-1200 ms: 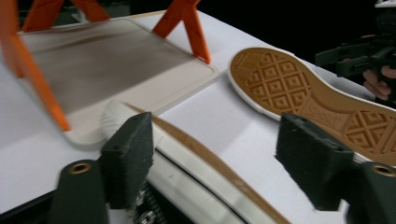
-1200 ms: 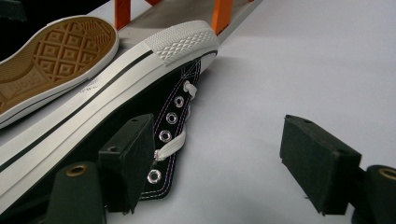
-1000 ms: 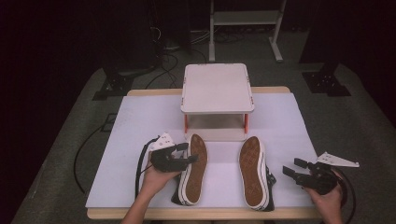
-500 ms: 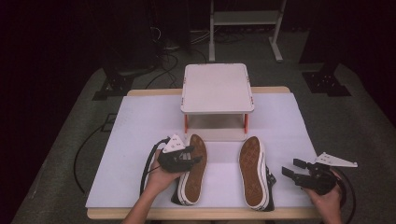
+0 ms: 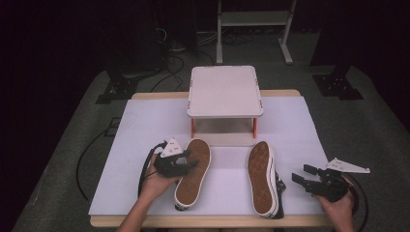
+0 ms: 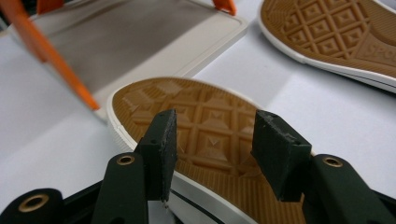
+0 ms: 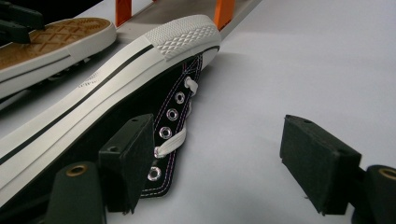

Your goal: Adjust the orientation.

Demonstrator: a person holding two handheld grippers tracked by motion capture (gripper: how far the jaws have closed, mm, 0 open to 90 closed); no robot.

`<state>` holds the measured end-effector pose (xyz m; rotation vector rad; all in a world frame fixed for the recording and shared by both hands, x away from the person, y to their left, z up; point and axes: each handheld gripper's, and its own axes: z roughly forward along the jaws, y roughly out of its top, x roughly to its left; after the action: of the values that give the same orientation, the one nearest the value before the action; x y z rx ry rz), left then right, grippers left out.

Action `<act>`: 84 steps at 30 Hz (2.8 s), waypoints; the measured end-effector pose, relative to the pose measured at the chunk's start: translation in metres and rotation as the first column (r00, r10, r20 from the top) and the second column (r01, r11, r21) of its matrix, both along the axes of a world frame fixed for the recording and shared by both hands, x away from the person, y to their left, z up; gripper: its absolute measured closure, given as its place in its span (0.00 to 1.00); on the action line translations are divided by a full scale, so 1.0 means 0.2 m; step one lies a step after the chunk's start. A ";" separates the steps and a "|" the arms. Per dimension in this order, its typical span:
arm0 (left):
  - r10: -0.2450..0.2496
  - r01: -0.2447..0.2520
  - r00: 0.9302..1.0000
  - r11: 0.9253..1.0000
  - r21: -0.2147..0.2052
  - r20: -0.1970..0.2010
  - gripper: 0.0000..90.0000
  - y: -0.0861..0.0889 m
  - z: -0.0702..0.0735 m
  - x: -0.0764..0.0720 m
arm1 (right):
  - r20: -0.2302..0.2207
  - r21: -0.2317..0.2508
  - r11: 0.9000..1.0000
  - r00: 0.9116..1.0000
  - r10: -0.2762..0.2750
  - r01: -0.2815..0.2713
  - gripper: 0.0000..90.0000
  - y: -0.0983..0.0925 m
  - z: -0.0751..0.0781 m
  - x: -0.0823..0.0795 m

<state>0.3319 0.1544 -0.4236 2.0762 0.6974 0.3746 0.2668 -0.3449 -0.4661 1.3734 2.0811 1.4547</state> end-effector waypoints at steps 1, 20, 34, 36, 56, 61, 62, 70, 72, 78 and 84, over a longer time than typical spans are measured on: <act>0.002 -0.002 1.000 1.000 -0.001 -0.005 0.55 0.01 0.00 0.00 | -0.001 0.000 1.000 1.000 0.000 0.000 0.29 0.00 0.00 0.00; -0.024 0.021 0.998 0.998 -0.061 -0.051 0.56 0.09 -0.02 0.04 | 0.001 0.007 1.000 1.000 -0.003 0.003 0.29 -0.01 0.00 0.00; 0.033 -0.040 0.997 0.993 -0.108 -0.066 0.55 0.22 -0.03 0.05 | -0.004 0.012 1.000 1.000 0.001 -0.001 0.29 -0.01 0.00 0.00; 0.043 -0.049 0.997 0.993 -0.105 -0.064 0.55 0.25 -0.03 0.05 | -0.004 0.009 1.000 1.000 0.002 -0.002 0.29 0.00 -0.01 0.01; 0.160 -0.170 0.981 0.980 -0.098 -0.108 0.54 0.46 -0.09 0.06 | -0.014 0.001 1.000 1.000 0.009 -0.009 0.29 0.02 -0.01 0.02; 0.192 -0.202 0.974 0.976 -0.077 -0.123 0.54 0.52 -0.11 0.06 | -0.016 -0.001 1.000 1.000 0.011 -0.011 0.29 0.03 -0.02 0.02; 0.209 -0.217 0.972 0.974 -0.066 -0.111 0.53 0.54 -0.11 0.06 | -0.017 0.000 1.000 1.000 0.011 -0.011 0.29 0.03 -0.01 0.02; 0.297 -0.304 0.952 0.942 -0.144 -0.074 0.55 0.69 -0.01 0.01 | -0.018 0.001 1.000 1.000 0.009 -0.009 0.29 0.03 -0.02 0.02; 0.263 -0.268 0.963 0.946 -0.181 -0.053 0.55 0.67 0.03 -0.02 | -0.021 -0.001 1.000 1.000 0.011 -0.011 0.29 0.03 -0.02 0.02; 0.150 -0.151 0.989 0.975 -0.166 -0.014 0.58 0.54 0.11 -0.07 | -0.020 -0.002 1.000 1.000 0.015 -0.015 0.29 0.04 -0.01 0.02; 0.148 -0.150 0.989 0.977 -0.149 -0.022 0.59 0.52 0.12 -0.06 | -0.015 -0.003 1.000 1.000 0.016 -0.016 0.29 0.03 -0.01 0.01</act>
<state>0.3209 0.2590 -0.3994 1.8908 0.8650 0.3828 0.2694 -0.3385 -0.4687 1.3737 2.1075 1.4517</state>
